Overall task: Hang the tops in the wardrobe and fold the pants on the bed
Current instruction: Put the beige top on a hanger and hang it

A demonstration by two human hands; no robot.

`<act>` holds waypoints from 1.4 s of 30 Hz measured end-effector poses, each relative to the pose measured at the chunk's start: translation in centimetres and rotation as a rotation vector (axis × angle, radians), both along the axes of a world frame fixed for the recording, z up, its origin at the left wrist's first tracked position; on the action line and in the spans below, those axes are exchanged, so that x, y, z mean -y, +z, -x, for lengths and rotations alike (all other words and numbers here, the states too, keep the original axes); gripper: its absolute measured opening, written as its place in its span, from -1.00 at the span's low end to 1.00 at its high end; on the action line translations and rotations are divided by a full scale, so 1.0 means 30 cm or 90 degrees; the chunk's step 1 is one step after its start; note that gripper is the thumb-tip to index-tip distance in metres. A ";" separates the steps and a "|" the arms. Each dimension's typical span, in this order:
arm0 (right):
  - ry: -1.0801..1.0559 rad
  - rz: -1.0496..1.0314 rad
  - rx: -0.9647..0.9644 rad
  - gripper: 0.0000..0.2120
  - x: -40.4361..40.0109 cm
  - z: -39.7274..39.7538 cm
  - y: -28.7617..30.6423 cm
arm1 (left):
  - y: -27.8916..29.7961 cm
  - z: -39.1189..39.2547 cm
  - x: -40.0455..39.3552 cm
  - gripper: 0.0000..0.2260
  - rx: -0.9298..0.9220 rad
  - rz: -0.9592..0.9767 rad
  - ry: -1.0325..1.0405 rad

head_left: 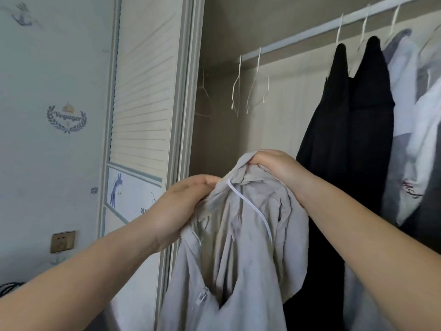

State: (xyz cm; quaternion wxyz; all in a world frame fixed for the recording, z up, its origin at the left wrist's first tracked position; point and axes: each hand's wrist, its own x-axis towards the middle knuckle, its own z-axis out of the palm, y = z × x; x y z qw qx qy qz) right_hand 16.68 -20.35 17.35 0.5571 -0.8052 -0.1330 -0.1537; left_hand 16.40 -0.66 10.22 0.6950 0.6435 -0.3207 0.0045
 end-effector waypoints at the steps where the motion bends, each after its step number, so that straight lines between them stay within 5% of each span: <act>1: 0.020 0.009 0.014 -0.89 0.018 -0.026 0.006 | 0.020 -0.019 0.021 -0.74 0.001 -0.019 0.009; 5: 0.051 0.068 0.070 -0.87 0.021 -0.133 0.046 | 0.087 -0.101 0.119 -0.50 0.090 -0.178 0.065; 10: -0.001 0.158 0.112 -0.92 0.043 -0.255 0.101 | 0.130 -0.237 0.150 -0.86 0.098 -0.206 0.170; 13: -0.052 0.193 0.106 -0.95 0.088 -0.313 0.132 | 0.153 -0.320 0.102 -0.86 0.053 -0.226 0.095; 19: -0.097 0.252 0.092 -0.83 0.119 -0.419 0.182 | 0.149 -0.460 0.067 -0.71 -0.034 -0.012 -0.209; 23: -0.100 0.267 0.086 -0.76 0.130 -0.504 0.215 | 0.169 -0.532 0.092 -0.54 0.013 0.152 -0.203; 27: -0.110 0.337 0.023 -0.74 0.149 -0.564 0.247 | 0.207 -0.578 0.114 -0.69 0.022 0.205 -0.228; 30: -0.115 0.263 -0.006 -0.91 0.182 -0.605 0.313 | 0.242 -0.642 0.120 -0.71 -0.011 0.232 -0.256; 38: -0.443 0.072 0.241 -0.44 0.223 -0.686 0.521 | 0.339 -0.767 0.152 -0.60 0.011 0.258 -0.292; 42: -0.421 0.022 0.168 -0.28 0.209 -0.760 0.599 | 0.369 -0.821 0.169 -0.52 0.042 0.243 -0.303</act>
